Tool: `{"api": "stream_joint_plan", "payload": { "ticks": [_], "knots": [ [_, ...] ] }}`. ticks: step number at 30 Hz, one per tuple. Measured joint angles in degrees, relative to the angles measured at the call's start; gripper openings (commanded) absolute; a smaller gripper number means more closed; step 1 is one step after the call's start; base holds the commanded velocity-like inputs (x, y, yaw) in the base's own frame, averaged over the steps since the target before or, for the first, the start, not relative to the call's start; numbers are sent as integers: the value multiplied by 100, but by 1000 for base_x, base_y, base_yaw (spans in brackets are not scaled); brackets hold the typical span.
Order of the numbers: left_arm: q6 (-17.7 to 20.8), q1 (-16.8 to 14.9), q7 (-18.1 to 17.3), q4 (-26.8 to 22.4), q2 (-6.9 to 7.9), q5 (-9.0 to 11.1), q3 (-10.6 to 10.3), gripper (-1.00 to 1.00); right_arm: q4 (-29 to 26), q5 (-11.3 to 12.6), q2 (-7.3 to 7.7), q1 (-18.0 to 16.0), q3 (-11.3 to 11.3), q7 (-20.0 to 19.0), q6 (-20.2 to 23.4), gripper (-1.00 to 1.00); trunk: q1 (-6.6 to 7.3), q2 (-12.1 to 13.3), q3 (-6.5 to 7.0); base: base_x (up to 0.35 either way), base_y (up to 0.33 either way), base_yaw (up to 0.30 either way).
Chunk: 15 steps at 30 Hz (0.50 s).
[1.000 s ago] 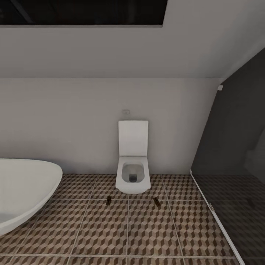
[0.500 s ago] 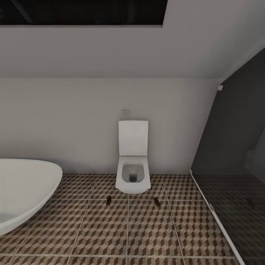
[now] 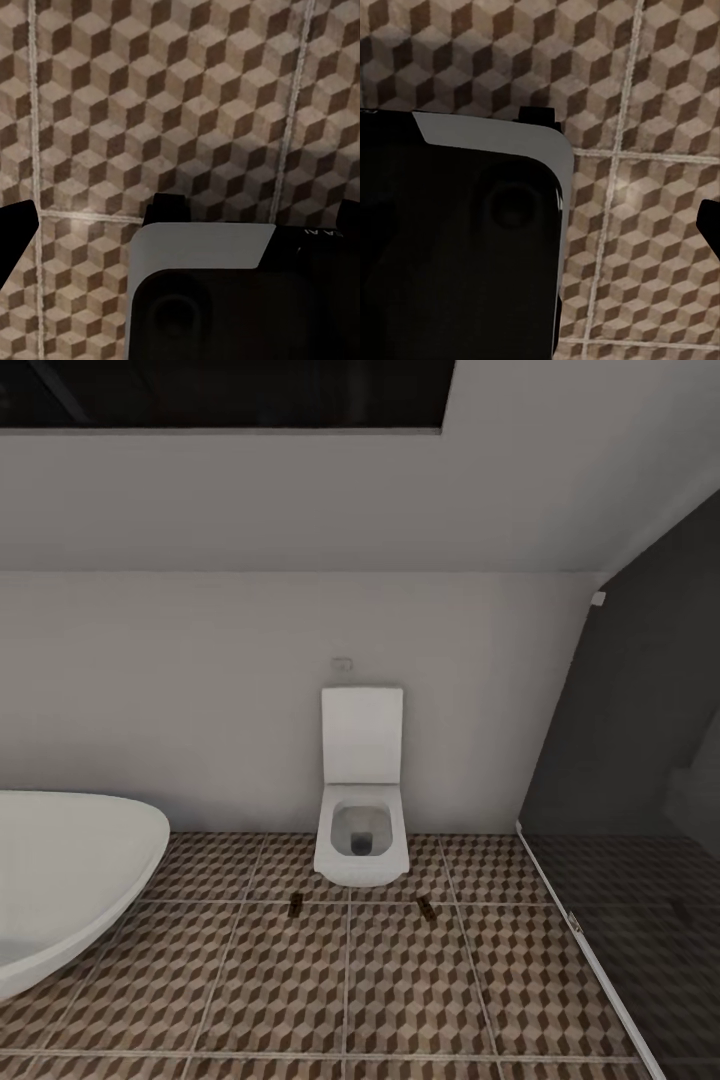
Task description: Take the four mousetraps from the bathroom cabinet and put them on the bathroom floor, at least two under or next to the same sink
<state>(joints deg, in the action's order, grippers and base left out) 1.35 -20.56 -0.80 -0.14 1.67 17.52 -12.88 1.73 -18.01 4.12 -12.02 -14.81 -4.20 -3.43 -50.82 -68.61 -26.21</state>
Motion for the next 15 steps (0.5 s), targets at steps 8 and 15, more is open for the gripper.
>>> {"api": "stream_joint_plan", "payload": {
  "ticks": [8, 15],
  "knots": [
    [0, 8, -5, 1, -1, 0, 0, 100, -1, -8, 3, 4, 0, -3, -9, 100, 0, 0, 0, 0, 0, 0],
    [0, 11, -7, 3, -1, 0, 0, 100, -5, -11, 2, 4, 0, 4, -8, 100, 0, 0, 0, 0, 0, 0]
  ]
}}
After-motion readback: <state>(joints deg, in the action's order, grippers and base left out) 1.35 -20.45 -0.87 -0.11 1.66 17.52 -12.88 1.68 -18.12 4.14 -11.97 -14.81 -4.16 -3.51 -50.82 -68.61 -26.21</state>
